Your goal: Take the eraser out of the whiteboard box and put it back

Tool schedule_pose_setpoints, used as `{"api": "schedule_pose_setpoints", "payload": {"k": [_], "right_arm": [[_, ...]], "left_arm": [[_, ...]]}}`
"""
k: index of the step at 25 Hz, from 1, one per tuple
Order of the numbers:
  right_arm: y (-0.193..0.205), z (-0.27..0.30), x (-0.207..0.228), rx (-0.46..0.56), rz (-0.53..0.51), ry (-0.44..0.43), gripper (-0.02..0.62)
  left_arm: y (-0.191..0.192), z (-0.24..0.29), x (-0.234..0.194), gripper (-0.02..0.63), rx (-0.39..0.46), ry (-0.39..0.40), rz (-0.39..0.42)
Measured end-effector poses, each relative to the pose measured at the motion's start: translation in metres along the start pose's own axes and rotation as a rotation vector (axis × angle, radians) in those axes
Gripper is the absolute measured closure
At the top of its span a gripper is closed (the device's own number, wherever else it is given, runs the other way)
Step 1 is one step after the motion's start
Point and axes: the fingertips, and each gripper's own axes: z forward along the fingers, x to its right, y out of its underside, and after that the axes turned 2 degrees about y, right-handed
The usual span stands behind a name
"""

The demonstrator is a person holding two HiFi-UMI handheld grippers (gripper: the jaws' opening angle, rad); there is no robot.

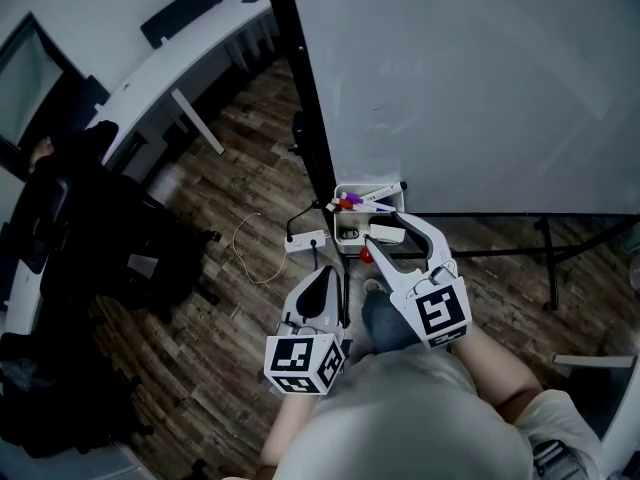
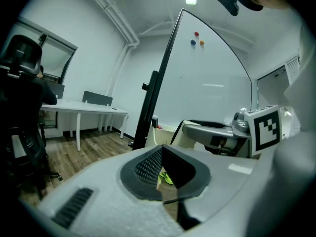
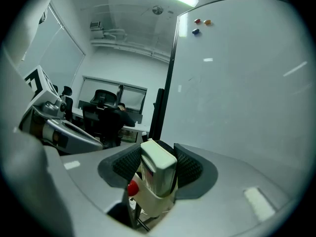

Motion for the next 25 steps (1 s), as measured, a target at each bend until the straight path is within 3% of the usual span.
{"api": "schedule_pose_setpoints", "payload": {"k": [25], "right_arm": [[-0.064,-0.036,-0.014,0.169,-0.108,0.01,0.38]], "left_arm": [[0.002,-0.031,0.016,0.603,0.026,0.001,0.006]]}}
